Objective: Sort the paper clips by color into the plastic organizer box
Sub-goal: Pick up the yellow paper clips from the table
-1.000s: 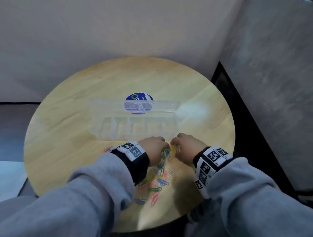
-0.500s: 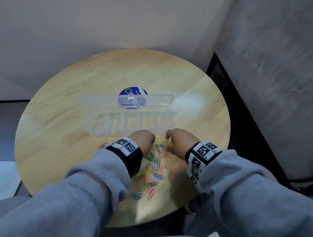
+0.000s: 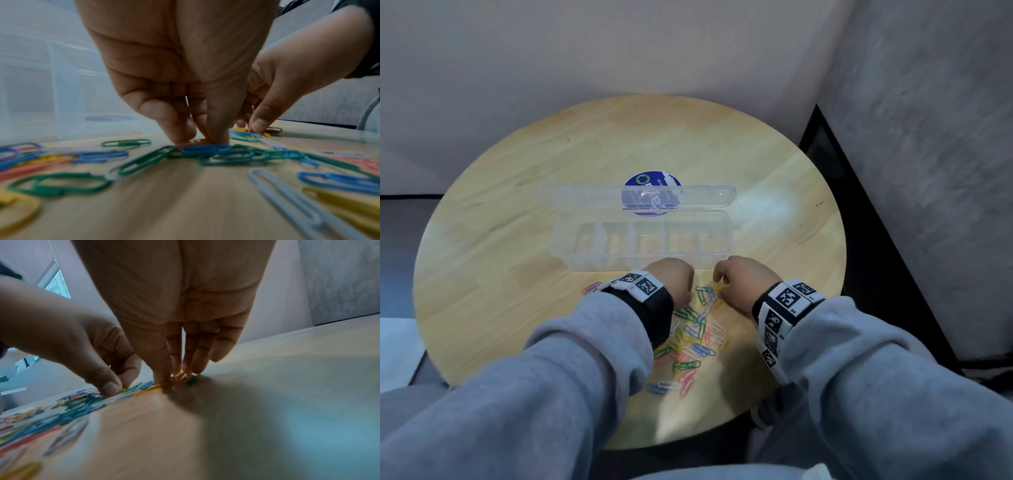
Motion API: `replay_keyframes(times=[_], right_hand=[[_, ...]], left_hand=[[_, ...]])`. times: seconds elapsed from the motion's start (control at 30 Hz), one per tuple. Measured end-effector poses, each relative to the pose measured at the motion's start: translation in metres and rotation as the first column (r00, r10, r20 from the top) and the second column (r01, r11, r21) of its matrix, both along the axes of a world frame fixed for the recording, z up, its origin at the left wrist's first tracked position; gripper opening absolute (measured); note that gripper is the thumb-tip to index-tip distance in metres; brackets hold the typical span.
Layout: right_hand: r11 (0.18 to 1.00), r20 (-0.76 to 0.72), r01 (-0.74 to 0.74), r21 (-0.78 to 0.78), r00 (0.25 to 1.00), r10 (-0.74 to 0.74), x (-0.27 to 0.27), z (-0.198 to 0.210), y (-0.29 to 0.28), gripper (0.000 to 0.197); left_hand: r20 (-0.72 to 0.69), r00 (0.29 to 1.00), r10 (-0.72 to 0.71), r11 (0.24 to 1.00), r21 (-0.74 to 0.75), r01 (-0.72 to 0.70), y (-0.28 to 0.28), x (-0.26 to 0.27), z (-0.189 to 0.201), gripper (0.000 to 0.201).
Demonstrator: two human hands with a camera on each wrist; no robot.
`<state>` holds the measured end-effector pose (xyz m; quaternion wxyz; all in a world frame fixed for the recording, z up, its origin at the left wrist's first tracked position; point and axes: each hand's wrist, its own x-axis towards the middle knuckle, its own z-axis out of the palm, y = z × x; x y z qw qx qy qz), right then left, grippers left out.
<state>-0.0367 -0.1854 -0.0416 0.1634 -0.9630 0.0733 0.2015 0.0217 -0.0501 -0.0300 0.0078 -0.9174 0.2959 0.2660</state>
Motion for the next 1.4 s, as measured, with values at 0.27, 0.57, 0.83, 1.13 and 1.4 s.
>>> replay_keyframes(times=[0.27,0.57,0.83,1.13,1.4], right_hand=[[0.992,-0.023,0.085,0.09,0.996,-0.083,0.001,-0.002,0.0,0.02],[0.99,-0.05,-0.13,-0.045,0.991,0.128,-0.004,0.003,0.006,0.019],[0.993,-0.114,-0.104,-0.054,0.989,0.097,-0.005,0.009,0.014,0.012],[0.664,-0.219,0.424,0.616,0.902,-0.372,-0.025,0.024,-0.02,0.015],[0.168,-0.497,0.639,0.751,0.713,-0.494,-0.045,0.016,-0.017,0.024]], left_hand=[[-0.061,0.997,0.043,0.999,-0.023,-0.044,0.01,-0.002,0.001,0.003],[-0.352,0.905,0.237,0.864,-0.35,-0.362,0.04,0.001,0.016,0.023],[-0.729,0.617,0.295,0.584,-0.373,-0.721,0.054,-0.002,0.023,0.026],[-0.234,0.97,0.072,0.988,-0.115,-0.101,0.046,-0.027,0.033,0.021],[-0.145,0.971,-0.191,0.977,0.072,0.203,0.036,-0.037,0.015,0.043]])
